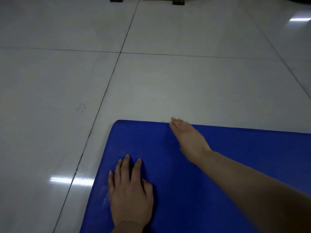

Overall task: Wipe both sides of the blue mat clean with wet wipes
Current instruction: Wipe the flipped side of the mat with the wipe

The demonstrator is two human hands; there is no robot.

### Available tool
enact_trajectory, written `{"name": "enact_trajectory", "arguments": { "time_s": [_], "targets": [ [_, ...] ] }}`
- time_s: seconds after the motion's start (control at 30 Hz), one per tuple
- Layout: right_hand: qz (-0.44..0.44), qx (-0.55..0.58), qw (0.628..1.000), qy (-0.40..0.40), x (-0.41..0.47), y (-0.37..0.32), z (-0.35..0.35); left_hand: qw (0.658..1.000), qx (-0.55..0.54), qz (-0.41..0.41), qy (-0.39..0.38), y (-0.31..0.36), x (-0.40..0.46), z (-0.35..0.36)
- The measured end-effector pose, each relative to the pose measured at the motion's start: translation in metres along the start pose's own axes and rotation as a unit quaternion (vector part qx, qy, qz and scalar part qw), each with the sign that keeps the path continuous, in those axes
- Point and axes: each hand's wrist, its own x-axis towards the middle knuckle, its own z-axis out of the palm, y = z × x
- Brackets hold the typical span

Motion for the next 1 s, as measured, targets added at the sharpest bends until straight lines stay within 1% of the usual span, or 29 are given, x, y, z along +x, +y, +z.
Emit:
{"name": "enact_trajectory", "arguments": {
  "time_s": [0.07,0.17,0.23,0.3,0.37,0.43,0.5,0.53,0.6,0.63,0.67,0.73,0.8,0.83,0.93,1.0],
  "targets": [
    [0.027,0.033,0.999,0.013,0.002,-0.002,-0.001,1.000,0.001,-0.002,0.000,-0.001,0.000,0.000],
    [0.003,0.119,0.993,0.015,0.021,-0.035,0.001,1.000,0.001,0.002,-0.003,-0.002,-0.001,0.000],
    [-0.011,0.150,0.988,0.018,0.032,-0.053,0.005,1.000,0.002,0.006,-0.002,-0.004,0.000,0.000],
    [0.002,0.163,0.986,0.019,0.031,-0.050,0.008,1.000,0.001,0.007,-0.001,-0.004,0.000,0.001],
    [0.015,0.176,0.984,0.010,0.019,-0.031,0.004,1.000,-0.005,0.006,0.001,-0.004,0.000,0.000],
    [0.015,0.151,0.988,-0.006,0.000,-0.002,0.000,1.000,-0.008,0.004,0.004,-0.003,0.000,0.001],
    [0.044,0.121,0.992,0.005,-0.015,0.023,-0.003,1.000,-0.011,0.001,0.002,-0.002,0.000,0.001],
    [0.064,0.110,0.992,0.021,-0.018,0.031,-0.002,1.000,-0.011,0.000,0.002,-0.002,0.000,0.001],
    [0.091,0.102,0.987,0.088,-0.012,0.026,0.002,1.000,-0.008,-0.002,-0.001,-0.002,-0.001,0.002],
    [0.087,0.100,0.984,0.118,-0.007,0.014,0.006,1.000,-0.007,-0.002,-0.001,-0.002,-0.001,0.002],
    [0.069,0.094,0.985,0.128,0.000,-0.002,0.009,1.000,-0.007,-0.002,0.001,-0.003,-0.001,0.002],
    [0.025,0.091,0.992,0.088,0.010,-0.031,0.019,1.000,-0.007,-0.001,0.008,-0.003,0.000,0.002],
    [0.037,0.123,0.990,0.059,0.013,-0.041,0.022,1.000,-0.008,-0.002,0.009,-0.003,0.000,0.003],
    [0.040,0.128,0.989,0.062,0.012,-0.036,0.022,1.000,-0.009,-0.003,0.009,-0.003,0.000,0.003],
    [0.043,0.071,0.996,0.041,-0.005,-0.001,0.020,1.000,-0.007,-0.003,0.008,-0.003,-0.001,0.002],
    [0.091,0.056,0.993,0.050,-0.021,0.026,0.016,1.000,-0.002,0.000,0.006,-0.003,-0.001,0.002]
  ]
}}
